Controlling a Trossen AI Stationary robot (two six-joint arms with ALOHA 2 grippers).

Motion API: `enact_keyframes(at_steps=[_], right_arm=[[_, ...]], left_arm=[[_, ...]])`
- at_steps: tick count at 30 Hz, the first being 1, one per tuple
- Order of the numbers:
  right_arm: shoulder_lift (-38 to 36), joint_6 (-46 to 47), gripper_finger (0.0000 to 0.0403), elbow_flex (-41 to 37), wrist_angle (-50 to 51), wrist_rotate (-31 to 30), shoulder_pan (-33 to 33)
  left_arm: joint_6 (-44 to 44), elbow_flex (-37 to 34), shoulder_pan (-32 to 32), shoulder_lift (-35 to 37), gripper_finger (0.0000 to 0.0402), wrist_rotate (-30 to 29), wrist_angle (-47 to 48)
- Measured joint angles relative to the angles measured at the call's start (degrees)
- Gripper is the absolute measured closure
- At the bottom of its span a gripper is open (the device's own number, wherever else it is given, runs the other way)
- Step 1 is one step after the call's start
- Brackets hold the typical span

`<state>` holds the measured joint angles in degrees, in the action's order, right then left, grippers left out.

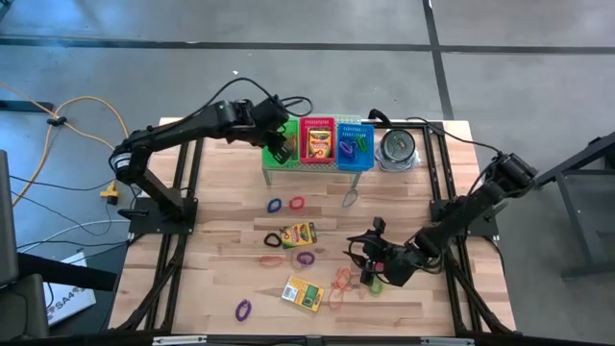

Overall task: Pick & Place Office Desk Supplies
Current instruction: Put the orange rubber band into the green bin on the shelf, then put the black spring keychain into the blue bin on the shelf

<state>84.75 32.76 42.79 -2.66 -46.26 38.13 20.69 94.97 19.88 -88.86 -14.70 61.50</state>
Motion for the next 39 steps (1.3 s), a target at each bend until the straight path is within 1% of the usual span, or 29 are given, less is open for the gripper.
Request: enact_keyframes(at_steps=[5, 11, 15, 21, 28, 30, 34, 35, 37, 39], right_arm=[[2.73, 0.17, 0.0237, -0.04, -0.42, 0.15, -1.50], [2.90, -1.06, 0.0237, -0.03, -1.04, 0.31, -2.54], [2.90, -1.55, 0.0237, -0.03, -0.98, 0.35, -2.60], [2.90, -3.00, 0.0237, -0.03, -1.07, 1.86, -2.66], [2.90, -3.02, 0.0237, -0.02, -1.01, 2.51, -2.64], [2.90, -2.96, 0.0237, 0.00, -1.02, 3.39, -2.64], [2.90, -2.91, 0.0237, 0.00, -0.80, 4.46, -2.64], [2.90, -2.78, 0.0237, 0.00, -0.68, 4.49, -2.64], [2.90, -2.46, 0.0237, 0.00, -0.65, 4.55, -2.63], [2.90, -1.89, 0.0237, 0.02, -0.66, 4.88, -2.53]], left_arm=[[0.38, 2.79, 0.63, -1.76, 0.0256, 2.05, 4.35], [0.49, 8.87, -0.02, -10.26, 0.0256, 2.01, 14.84], [-1.17, 14.09, -0.89, -14.85, 0.0256, 1.76, 17.11], [-3.36, 18.89, -2.68, -16.11, 0.0256, -4.17, 18.10], [-2.13, 21.59, -3.61, -15.87, 0.0256, -4.36, 21.01], [-1.72, 21.62, -4.96, -15.48, 0.0256, -3.42, 22.26], [2.21, 21.56, -8.85, -14.97, 0.0256, -0.10, 29.34], [3.17, 21.27, -10.00, -14.79, 0.0256, 1.70, 28.49], [3.46, 20.95, -12.15, -13.78, 0.0256, 8.23, 28.54], [4.85, 21.05, -14.96, -12.85, 0.0256, 13.12, 28.64]])
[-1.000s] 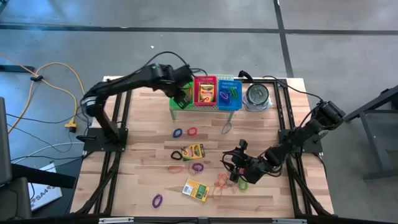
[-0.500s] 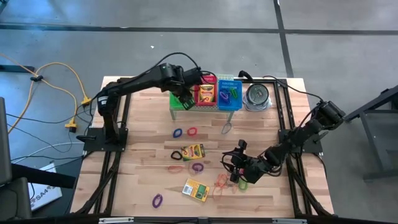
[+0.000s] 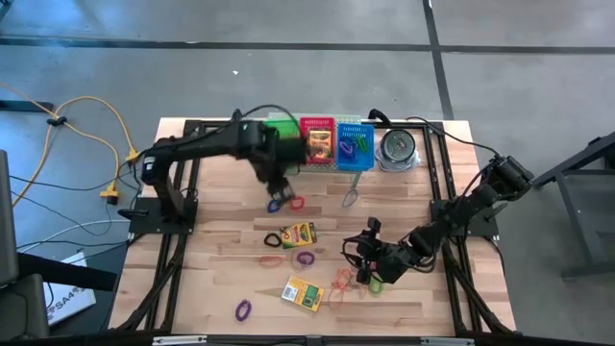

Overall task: Pick & Place Office Desk Supplies
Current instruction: Put the black spring keychain into the blue bin on the shelf

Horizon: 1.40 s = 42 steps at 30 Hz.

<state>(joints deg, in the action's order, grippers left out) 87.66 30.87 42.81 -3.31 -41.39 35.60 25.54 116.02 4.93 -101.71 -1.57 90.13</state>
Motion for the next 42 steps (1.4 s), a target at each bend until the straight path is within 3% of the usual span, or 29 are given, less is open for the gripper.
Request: enact_keyframes(at_steps=[3, 11, 14, 19, 27, 35, 42], right_arm=[[0.00, 1.67, 0.0237, 0.00, 0.11, 0.00, 0.27], [0.00, 3.41, 0.0237, 0.00, 0.10, 0.00, 2.13], [0.00, 4.04, 0.0237, 0.00, 0.11, -0.02, 2.62], [0.00, 4.08, 0.0237, 0.00, 0.07, -0.02, 3.10], [0.00, 4.87, 0.0237, 0.00, 0.10, -0.29, 2.97], [0.00, 3.57, 0.0237, 0.00, 0.00, -0.55, 2.29], [0.00, 3.80, 0.0237, 0.00, -0.07, -0.46, 1.75]], left_arm=[[-0.96, -0.02, -4.24, 0.77, 0.0256, 2.24, -0.09], [-2.54, -0.84, -16.76, 2.10, 0.0256, -3.75, -0.26], [-7.76, -4.15, -22.18, 2.17, 0.0256, -8.59, -0.10], [-6.39, -13.42, -27.69, 2.18, 0.0256, -11.02, -1.27], [-1.52, -33.58, -28.13, 7.49, 0.0256, -14.52, -9.41], [-5.51, -52.81, -24.09, 16.03, 0.0256, -3.47, -35.18], [-9.01, -59.72, -21.87, 15.38, 0.0256, -1.76, -51.23]])
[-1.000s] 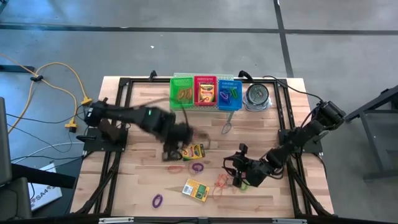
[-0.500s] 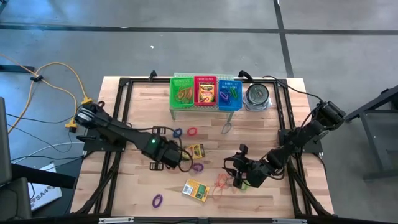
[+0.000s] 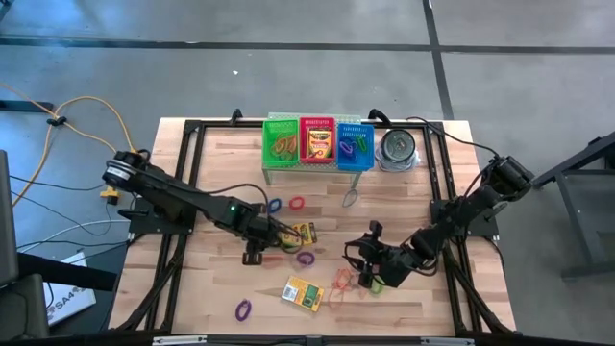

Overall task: Pick & Place Office Desk Supplies
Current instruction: Put the black spring keychain into the blue bin on the shelf

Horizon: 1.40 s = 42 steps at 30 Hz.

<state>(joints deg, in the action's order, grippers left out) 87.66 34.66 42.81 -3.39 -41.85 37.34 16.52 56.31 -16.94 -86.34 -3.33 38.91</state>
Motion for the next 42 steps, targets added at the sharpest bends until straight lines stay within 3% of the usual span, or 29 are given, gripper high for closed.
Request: enact_keyframes(at_steps=[9, 20, 31, 36, 42], right_arm=[[0.00, 0.01, 0.0237, 0.00, -0.21, 0.03, 0.00], [0.00, 0.03, 0.0237, 0.00, -0.04, 0.05, 0.00], [0.00, 0.06, 0.0237, 0.00, -0.06, 0.05, 0.00], [0.00, 0.06, 0.0237, 0.00, -0.08, 0.05, 0.00], [0.00, 0.45, 0.0237, 0.00, -0.28, 0.38, 0.00]], left_arm=[[4.22, -0.06, 1.19, -4.96, 0.0256, -0.07, -2.01], [-5.10, -0.02, -3.81, -10.54, 0.0256, -0.58, -4.11], [-4.23, -0.08, -3.38, -11.09, 0.0260, -4.26, -5.17], [-4.20, 0.10, -3.02, -13.25, 0.0296, -3.77, -4.90], [-4.79, 0.10, -4.07, -16.66, 0.0376, -3.69, -4.17]])
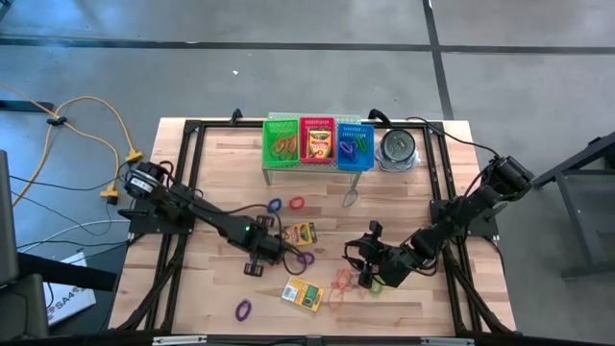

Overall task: Pick & Place Office Desk Supplies
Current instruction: Put the black spring keychain into the blue bin on the shelf

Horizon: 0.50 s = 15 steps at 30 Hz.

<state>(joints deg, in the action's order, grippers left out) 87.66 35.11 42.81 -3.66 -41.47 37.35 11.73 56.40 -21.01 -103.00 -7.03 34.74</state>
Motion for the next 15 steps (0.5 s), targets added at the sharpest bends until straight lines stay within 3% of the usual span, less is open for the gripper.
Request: enact_keyframes(at_steps=[6, 11, 15], right_arm=[[0.00, 2.72, 0.0237, 0.00, 0.01, 0.08, 0.04], [0.00, 5.63, 0.0237, 0.00, -0.50, 0.01, -0.47], [0.00, 5.07, 0.0237, 0.01, -2.68, 0.06, -0.76]], left_arm=[[0.46, 0.29, -1.06, 1.15, 0.0391, -0.90, 0.45], [2.47, 4.48, -1.86, 6.79, 0.0393, -3.35, 10.50], [2.36, 7.88, -3.40, 12.95, 0.0394, -7.79, 4.53]])
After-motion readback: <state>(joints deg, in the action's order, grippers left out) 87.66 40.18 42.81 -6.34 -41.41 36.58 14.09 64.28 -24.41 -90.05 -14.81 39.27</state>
